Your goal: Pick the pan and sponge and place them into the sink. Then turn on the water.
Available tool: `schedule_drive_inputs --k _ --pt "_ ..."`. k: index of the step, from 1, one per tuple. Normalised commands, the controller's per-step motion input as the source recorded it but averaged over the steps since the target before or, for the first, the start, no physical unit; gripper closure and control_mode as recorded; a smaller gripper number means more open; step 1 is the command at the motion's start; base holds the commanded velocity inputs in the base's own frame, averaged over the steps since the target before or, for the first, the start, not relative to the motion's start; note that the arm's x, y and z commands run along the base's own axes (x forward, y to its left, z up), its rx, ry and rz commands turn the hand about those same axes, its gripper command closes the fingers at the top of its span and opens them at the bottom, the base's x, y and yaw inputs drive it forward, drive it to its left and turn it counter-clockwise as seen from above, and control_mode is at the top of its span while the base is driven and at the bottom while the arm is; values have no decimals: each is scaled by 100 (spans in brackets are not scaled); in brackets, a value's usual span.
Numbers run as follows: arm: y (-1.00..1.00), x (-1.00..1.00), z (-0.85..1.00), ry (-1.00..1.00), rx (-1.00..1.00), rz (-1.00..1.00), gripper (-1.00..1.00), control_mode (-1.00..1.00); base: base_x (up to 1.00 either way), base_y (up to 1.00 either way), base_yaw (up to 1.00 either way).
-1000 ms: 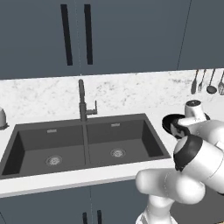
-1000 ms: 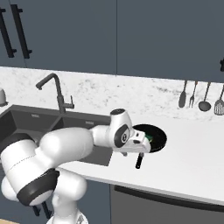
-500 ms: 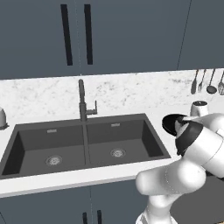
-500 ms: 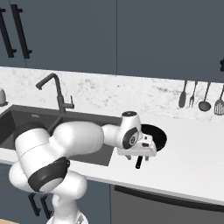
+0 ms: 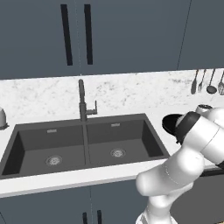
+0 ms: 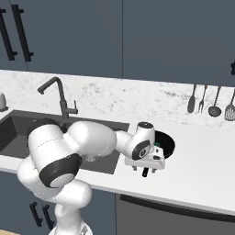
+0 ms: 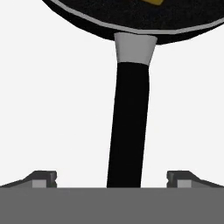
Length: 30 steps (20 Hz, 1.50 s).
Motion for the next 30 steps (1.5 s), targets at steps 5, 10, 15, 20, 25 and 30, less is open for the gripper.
schedule_drive_inputs --k 5,10,15,20,25,30 --pt "0 17 -26 0 5 4 -100 -100 0 0 0" --pt "2 23 -17 0 0 4 -100 -100 0 0 0" --pt "0 1 -34 0 0 5 100 -100 0 0 0" --pt "-12 0 -34 0 0 4 100 -100 0 0 0" --pt "-2 -2 -14 -4 0 4 100 -100 0 0 0" --pt "36 -23 28 -17 0 8 100 -100 0 0 0"
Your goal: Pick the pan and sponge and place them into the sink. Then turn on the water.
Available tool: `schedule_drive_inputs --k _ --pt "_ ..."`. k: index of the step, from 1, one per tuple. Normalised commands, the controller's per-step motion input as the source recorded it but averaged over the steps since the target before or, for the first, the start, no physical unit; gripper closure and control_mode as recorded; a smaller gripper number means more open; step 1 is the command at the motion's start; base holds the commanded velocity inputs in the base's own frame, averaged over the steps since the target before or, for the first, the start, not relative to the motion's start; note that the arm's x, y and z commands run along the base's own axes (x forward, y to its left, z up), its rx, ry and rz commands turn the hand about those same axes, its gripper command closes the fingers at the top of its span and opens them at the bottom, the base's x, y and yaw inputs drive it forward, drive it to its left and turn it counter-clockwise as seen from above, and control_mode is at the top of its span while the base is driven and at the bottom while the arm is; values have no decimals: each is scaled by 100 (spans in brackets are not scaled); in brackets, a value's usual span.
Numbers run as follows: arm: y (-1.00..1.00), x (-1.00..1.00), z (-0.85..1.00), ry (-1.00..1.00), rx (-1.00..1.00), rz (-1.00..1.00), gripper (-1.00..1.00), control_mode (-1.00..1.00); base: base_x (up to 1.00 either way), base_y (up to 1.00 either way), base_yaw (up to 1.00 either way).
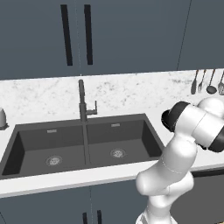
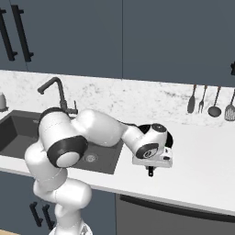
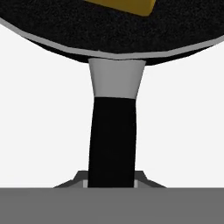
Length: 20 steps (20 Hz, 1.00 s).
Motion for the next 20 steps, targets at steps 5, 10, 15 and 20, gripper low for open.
schedule_drive_inputs --k 5,10,15,20 --pt "89 -66 65 -35 -4 14 100 -100 0 0 0" --pt "100 -61 50 -19 -25 14 100 -100 0 0 0" --pt "100 -35 22 0 -35 12 100 -100 0 0 0" --pt "75 1 37 19 -23 14 100 -100 0 0 0"
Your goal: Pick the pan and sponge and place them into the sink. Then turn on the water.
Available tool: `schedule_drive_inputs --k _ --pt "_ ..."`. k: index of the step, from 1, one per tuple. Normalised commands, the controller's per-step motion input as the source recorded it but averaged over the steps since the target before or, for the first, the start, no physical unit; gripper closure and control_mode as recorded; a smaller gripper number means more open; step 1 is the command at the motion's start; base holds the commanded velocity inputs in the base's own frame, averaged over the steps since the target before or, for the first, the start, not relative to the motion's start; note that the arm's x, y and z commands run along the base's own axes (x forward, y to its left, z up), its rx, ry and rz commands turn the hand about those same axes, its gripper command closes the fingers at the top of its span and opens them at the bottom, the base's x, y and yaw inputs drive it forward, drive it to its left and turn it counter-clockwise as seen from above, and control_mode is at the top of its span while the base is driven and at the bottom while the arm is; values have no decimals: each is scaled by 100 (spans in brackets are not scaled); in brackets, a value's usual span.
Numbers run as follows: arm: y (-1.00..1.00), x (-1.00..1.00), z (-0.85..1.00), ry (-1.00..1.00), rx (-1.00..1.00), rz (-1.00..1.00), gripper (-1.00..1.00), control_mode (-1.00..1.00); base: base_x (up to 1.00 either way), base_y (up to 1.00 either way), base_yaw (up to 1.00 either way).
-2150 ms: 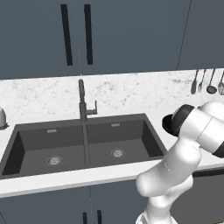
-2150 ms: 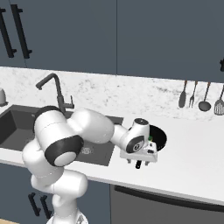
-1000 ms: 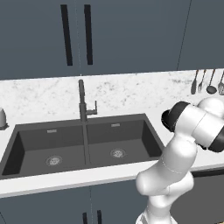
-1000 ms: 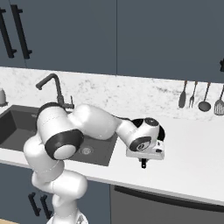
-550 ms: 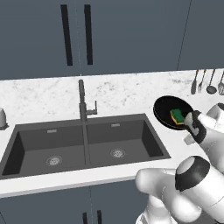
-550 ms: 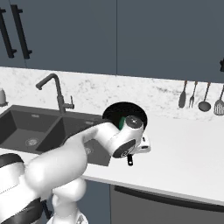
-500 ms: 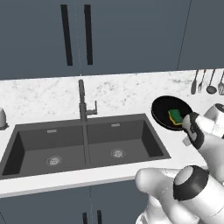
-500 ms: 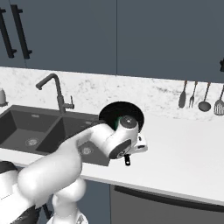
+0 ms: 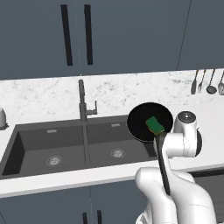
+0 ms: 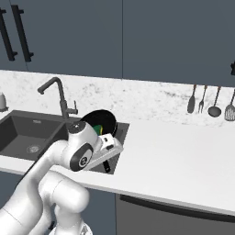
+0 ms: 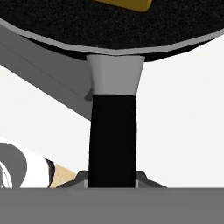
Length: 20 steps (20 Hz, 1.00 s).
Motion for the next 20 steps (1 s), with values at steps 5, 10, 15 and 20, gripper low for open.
schedule_drive_inputs --k 5,10,15,20 --pt "33 0 35 19 0 13 100 -100 0 0 0" --pt "54 35 0 17 2 11 100 -100 0 0 0" --pt "70 67 0 6 8 8 100 -100 0 0 0" --pt "28 77 -3 9 6 4 100 -100 0 0 0"
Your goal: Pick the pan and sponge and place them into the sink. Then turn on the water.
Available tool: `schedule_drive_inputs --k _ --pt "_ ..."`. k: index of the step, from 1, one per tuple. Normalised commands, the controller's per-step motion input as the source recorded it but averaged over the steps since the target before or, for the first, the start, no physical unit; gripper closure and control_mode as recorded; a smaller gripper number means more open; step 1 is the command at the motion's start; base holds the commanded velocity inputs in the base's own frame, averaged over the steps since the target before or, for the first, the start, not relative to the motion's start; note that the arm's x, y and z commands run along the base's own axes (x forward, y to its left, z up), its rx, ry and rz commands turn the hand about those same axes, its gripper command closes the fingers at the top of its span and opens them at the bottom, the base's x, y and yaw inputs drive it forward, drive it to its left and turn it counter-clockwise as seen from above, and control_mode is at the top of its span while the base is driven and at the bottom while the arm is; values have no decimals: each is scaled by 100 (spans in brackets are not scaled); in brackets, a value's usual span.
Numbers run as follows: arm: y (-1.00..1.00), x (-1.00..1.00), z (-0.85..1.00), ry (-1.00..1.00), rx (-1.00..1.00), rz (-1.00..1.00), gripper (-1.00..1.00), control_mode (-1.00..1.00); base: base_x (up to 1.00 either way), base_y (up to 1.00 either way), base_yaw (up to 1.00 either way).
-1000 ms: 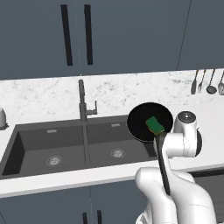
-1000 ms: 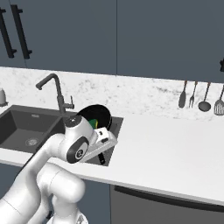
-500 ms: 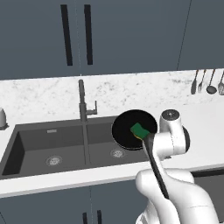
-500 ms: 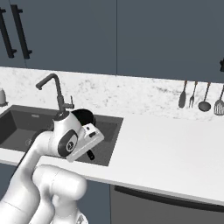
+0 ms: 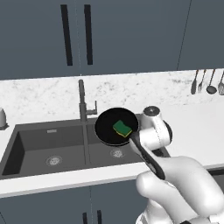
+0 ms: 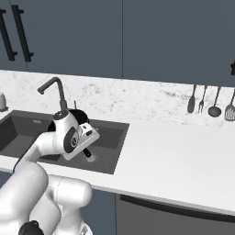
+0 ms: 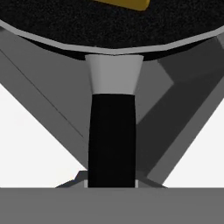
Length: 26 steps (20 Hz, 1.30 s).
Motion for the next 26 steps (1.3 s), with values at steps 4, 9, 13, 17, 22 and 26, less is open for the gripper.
schedule_drive_inputs --k 4,9,13,17,22,26 --pt "-1 29 -41 20 1 3 100 -100 0 0 0" --pt "-3 46 -18 25 3 4 100 -100 0 0 0" --pt "0 32 -11 16 5 5 100 -100 0 0 0" --pt "0 6 -32 14 2 5 100 -100 0 0 0" --pt "16 7 -50 8 0 1 100 -100 0 0 0" --pt "6 32 -19 2 1 0 100 -100 0 0 0"
